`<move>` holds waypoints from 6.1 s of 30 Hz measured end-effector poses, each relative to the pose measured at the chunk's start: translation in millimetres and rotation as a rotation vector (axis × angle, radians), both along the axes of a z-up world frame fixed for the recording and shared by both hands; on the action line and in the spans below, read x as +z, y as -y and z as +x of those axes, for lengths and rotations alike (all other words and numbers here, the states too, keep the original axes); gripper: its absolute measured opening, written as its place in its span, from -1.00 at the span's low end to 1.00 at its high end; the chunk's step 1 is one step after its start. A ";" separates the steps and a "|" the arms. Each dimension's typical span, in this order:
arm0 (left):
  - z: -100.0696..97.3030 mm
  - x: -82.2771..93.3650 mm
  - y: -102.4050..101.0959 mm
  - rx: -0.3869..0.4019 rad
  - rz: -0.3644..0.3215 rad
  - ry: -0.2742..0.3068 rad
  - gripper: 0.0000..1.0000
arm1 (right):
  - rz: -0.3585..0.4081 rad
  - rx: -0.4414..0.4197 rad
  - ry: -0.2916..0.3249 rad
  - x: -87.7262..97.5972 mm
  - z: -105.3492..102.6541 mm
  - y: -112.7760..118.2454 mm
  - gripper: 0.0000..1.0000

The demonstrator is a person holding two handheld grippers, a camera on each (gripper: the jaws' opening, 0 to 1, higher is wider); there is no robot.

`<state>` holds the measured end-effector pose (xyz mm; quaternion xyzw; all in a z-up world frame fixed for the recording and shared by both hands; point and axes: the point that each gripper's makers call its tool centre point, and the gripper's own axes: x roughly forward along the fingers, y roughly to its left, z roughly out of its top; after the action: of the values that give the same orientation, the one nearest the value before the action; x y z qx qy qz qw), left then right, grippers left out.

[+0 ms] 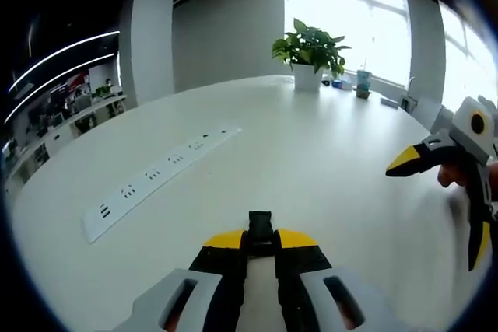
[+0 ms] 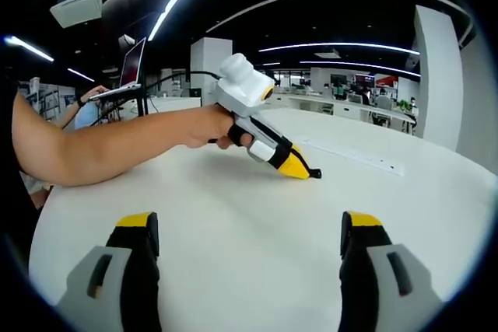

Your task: Snap the two parts of the plastic buckle together until the buckle closes and remains connected.

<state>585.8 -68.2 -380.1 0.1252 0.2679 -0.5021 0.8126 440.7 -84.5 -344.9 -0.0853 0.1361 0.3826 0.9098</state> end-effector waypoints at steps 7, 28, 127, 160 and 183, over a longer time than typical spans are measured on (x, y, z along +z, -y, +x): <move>-5.2 1.6 3.7 -0.035 -0.033 -0.020 -0.62 | -0.001 0.005 0.002 0.5 -1.1 -0.9 0.95; 13.6 21.4 10.5 0.024 -0.097 0.133 0.99 | -0.004 0.006 0.006 0.7 -1.7 -2.5 0.95; -25.3 36.0 -29.8 0.165 -0.094 0.101 0.99 | -0.024 -0.047 -0.007 -7.4 4.4 11.3 0.99; -43.1 53.1 -45.4 0.192 -0.121 0.121 0.99 | -0.054 -0.067 0.004 -10.5 7.2 15.1 0.99; -53.3 55.8 -54.1 0.194 -0.118 0.131 0.99 | -0.069 -0.080 0.007 -12.8 16.6 22.9 0.98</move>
<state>532.6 -14.1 -324.3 0.0833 0.1949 -0.4268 0.8792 457.3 -107.4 -357.7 -0.1122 0.1495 0.3406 0.9214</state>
